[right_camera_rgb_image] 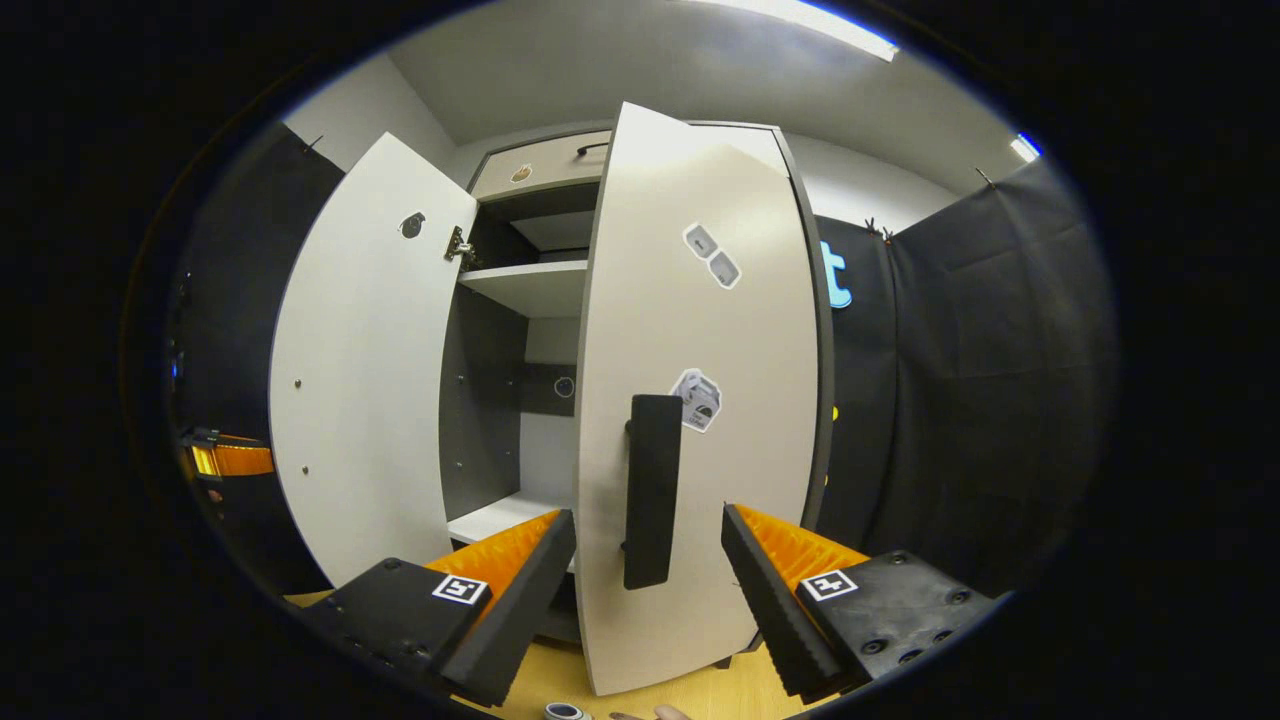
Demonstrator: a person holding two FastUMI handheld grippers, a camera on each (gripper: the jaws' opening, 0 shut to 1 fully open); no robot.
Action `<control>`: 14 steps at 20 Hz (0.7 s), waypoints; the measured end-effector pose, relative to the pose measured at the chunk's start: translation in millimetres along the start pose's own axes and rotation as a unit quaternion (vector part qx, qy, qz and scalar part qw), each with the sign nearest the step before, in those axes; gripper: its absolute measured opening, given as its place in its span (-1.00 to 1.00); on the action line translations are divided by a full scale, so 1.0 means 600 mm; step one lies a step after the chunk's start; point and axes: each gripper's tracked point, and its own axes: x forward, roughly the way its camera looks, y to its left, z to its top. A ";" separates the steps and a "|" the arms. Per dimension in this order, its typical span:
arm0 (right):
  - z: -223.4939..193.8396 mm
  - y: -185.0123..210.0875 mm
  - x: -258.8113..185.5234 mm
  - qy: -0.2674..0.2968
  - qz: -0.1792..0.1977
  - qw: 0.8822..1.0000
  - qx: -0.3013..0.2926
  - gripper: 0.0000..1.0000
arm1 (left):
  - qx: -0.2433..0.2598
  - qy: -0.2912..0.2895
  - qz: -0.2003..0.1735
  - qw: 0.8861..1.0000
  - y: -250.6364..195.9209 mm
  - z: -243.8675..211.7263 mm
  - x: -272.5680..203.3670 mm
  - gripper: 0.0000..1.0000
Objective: Grasp the bottle in the cabinet with the left hand and place it on the coaster, then close the right door with the right hand and the left door with the left hand.
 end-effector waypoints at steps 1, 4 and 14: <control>-0.003 -0.004 -0.001 0.003 -0.005 1.000 0.001 0.95 | 0.009 -0.008 -0.003 1.000 0.002 0.007 0.006 0.91; -0.011 -0.010 -0.007 0.008 -0.014 1.000 -0.008 0.96 | -0.001 -0.006 -0.013 1.000 0.002 0.001 0.009 0.89; -0.013 -0.004 -0.004 0.008 -0.013 1.000 -0.023 0.96 | 0.018 0.001 -0.028 0.999 0.006 0.007 0.011 0.92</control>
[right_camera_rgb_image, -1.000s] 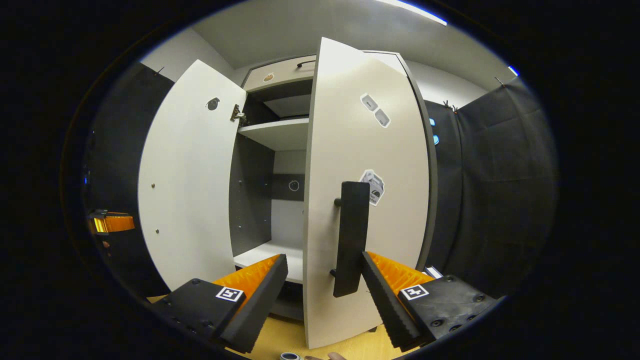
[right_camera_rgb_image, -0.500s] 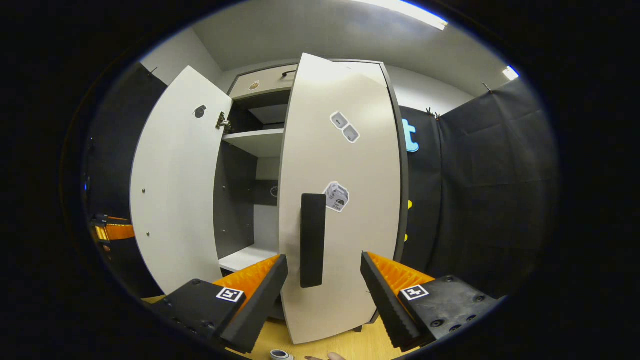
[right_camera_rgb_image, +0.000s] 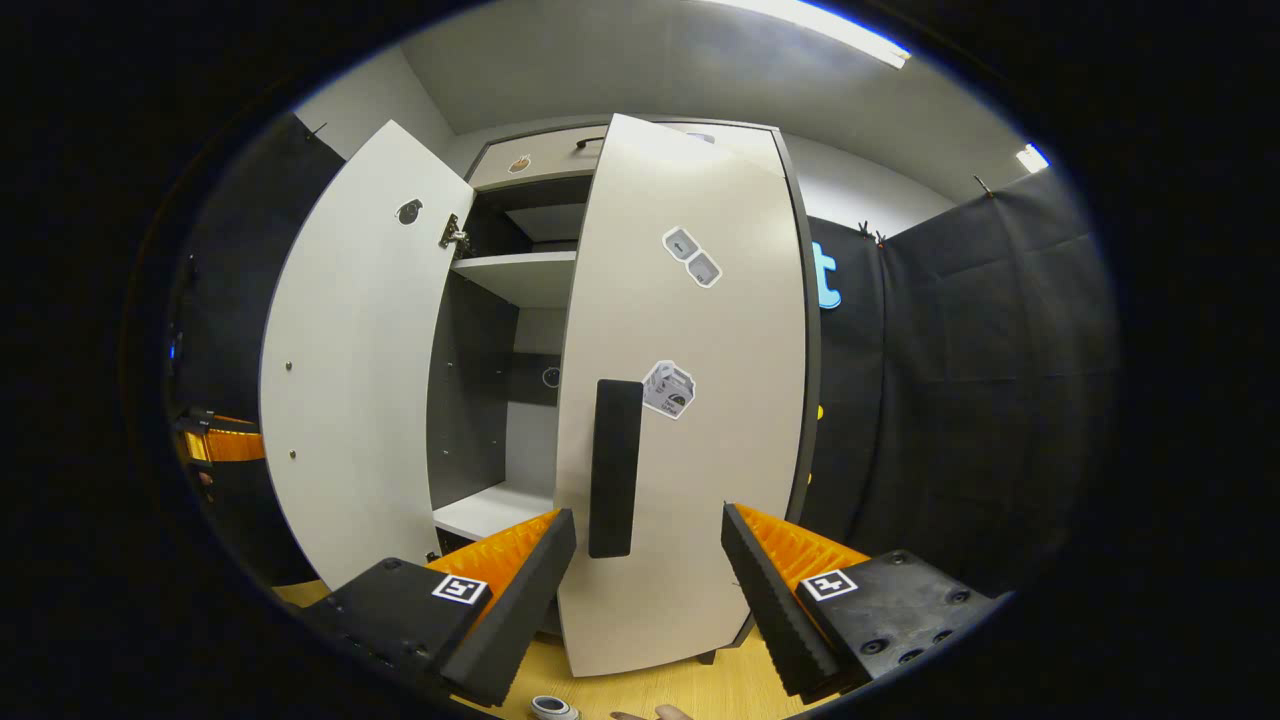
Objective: Grasp the bottle in the cabinet with the left hand and place it on the coaster, then close the right door with the right hand and the left door with the left hand.
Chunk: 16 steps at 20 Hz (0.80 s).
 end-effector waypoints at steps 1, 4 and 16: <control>-0.003 0.000 0.001 0.003 -0.001 1.000 -0.001 0.95 | 0.001 0.001 0.000 1.000 0.003 -0.002 0.000 0.94; -0.009 0.002 0.007 0.009 -0.001 1.000 -0.001 0.95 | 0.004 -0.002 0.012 1.000 0.019 0.001 -0.001 0.97; -0.031 0.017 0.012 0.029 -0.019 0.999 -0.014 0.95 | -0.036 -0.003 -0.091 0.995 -0.051 -0.007 0.061 0.87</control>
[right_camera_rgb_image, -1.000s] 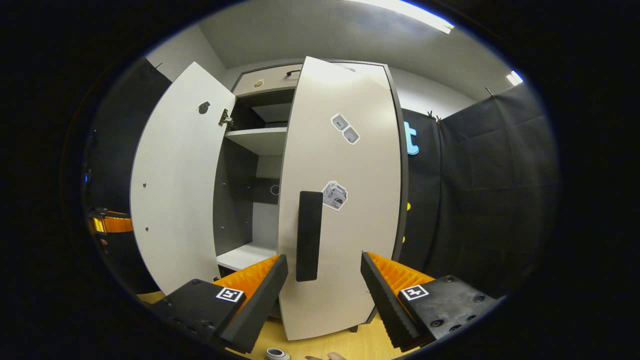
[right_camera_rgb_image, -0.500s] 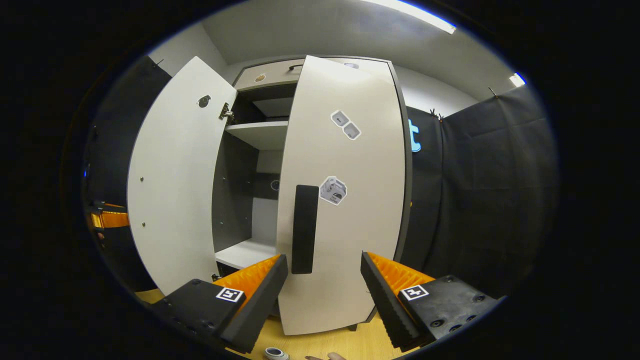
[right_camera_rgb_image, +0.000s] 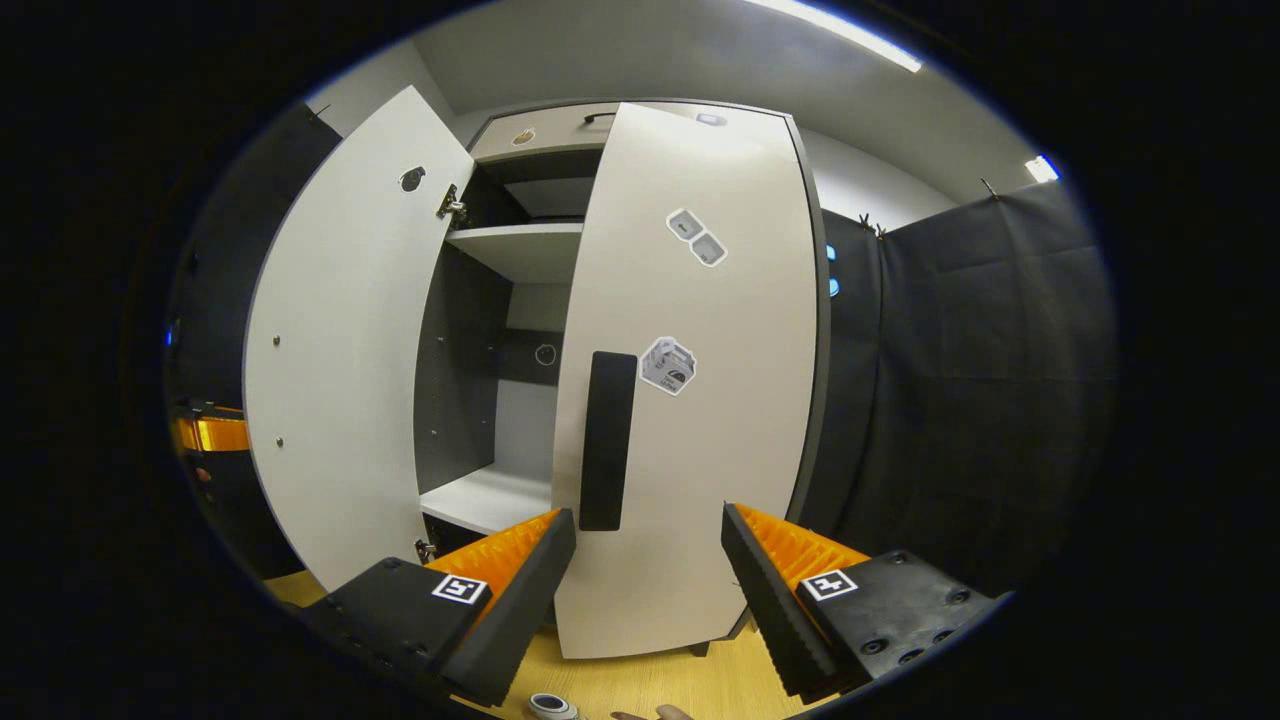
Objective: Grasp the bottle in the cabinet with the left hand and place it on the coaster, then close the right door with the right hand and the left door with the left hand.
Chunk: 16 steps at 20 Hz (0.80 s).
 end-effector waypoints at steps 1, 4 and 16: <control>-0.002 0.000 -0.001 0.003 0.001 1.000 -0.002 0.95 | 0.002 -0.002 -0.002 1.000 -0.014 -0.001 0.012 0.87; -0.002 -0.020 -0.002 0.007 0.000 1.000 -0.015 0.95 | 0.004 -0.008 -0.006 1.000 -0.045 -0.003 0.041 0.87; 0.002 -0.121 0.004 0.005 0.034 0.999 -0.001 0.95 | 0.012 -0.005 -0.020 1.000 -0.227 -0.041 0.175 0.90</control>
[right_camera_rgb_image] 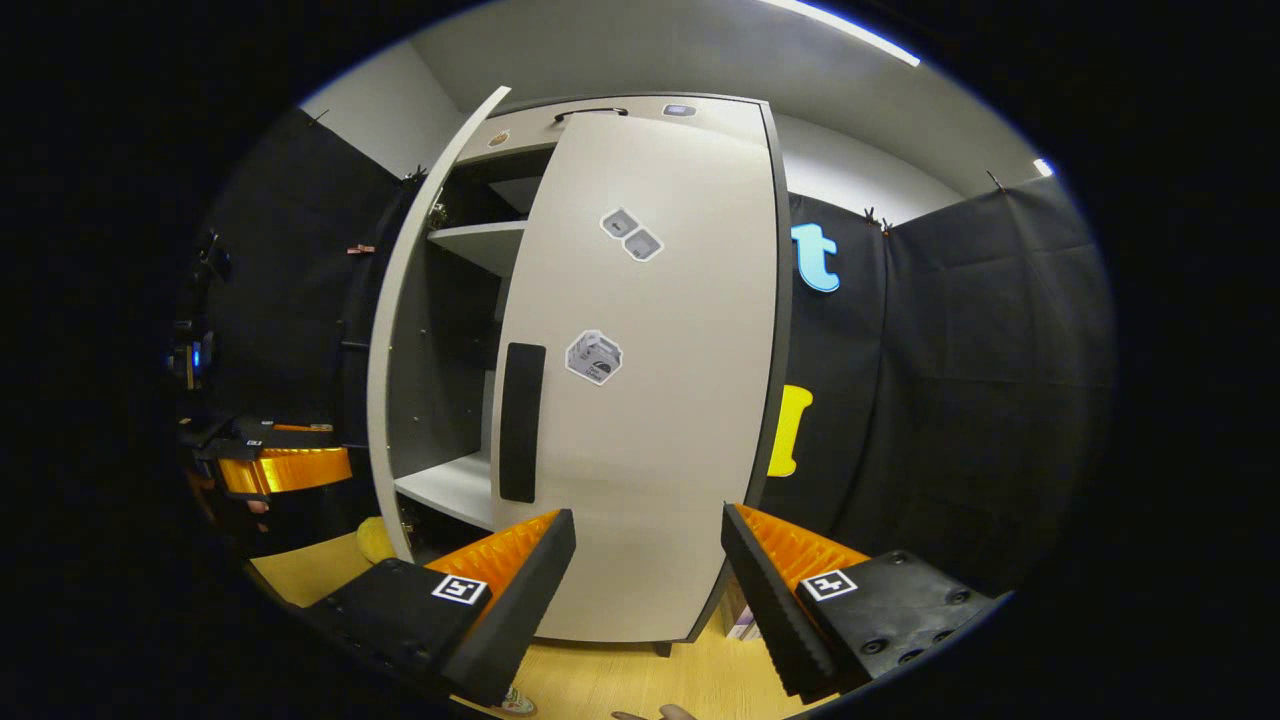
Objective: Grasp the bottle in the cabinet with the left hand and place it on the coaster, then close the right door with the right hand and the left door with the left hand.
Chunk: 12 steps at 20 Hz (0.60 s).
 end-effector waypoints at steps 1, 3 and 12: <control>0.001 0.001 -0.001 -0.002 0.006 1.000 0.003 0.95 | 0.002 0.003 0.004 1.000 -0.002 -0.002 -0.002 0.91; 0.002 0.000 -0.001 -0.006 0.020 1.000 0.007 0.95 | 0.003 0.004 0.020 1.000 0.004 0.003 -0.011 0.91; -0.005 0.061 0.042 0.002 0.091 0.996 0.022 0.95 | 0.021 0.011 0.116 0.993 0.030 0.007 -0.110 0.91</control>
